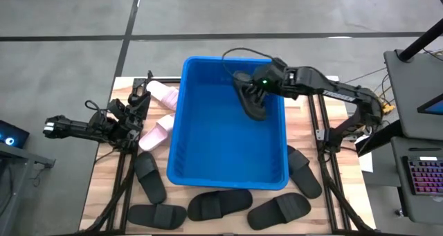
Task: Pick and place slides into bin
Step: Put the black slide into the blue bin
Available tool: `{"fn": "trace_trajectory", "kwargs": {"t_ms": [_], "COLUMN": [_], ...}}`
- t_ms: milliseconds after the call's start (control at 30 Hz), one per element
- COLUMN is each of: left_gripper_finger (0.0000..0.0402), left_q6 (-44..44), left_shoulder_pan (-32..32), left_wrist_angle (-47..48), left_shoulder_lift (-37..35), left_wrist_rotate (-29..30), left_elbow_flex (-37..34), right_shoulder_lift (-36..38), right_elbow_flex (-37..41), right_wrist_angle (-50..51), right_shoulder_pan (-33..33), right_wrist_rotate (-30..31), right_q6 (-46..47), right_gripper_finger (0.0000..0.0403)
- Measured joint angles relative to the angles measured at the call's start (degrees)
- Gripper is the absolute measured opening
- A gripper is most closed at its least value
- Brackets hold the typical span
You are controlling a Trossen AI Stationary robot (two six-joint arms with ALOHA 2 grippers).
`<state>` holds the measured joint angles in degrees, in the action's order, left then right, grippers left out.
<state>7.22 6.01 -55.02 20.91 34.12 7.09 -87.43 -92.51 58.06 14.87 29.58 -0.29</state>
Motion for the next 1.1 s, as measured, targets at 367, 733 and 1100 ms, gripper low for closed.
{"fn": "trace_trajectory", "kwargs": {"t_ms": [367, 733, 1100], "left_gripper_finger": [0.0148, 0.0148, 0.0148], "left_q6": [0.02, -0.02, -0.07], "left_shoulder_pan": [-0.01, 0.01, -0.01], "left_wrist_angle": [0.02, 0.04, 0.08], "left_shoulder_lift": [0.06, 0.04, 0.03], "left_wrist_rotate": [0.00, 0.00, 0.29], "left_elbow_flex": [0.00, 0.00, 0.00], "right_shoulder_lift": [-8.17, -14.85, -21.20], "right_elbow_flex": [0.00, 0.00, 0.39], "right_wrist_angle": [0.40, 7.79, 7.39], "right_shoulder_pan": [0.00, 0.07, 2.61], "right_wrist_rotate": [5.26, 12.59, 14.86], "right_q6": [-4.33, -7.29, -5.60], "right_gripper_finger": [0.0012, 0.0012, 0.0012]}}
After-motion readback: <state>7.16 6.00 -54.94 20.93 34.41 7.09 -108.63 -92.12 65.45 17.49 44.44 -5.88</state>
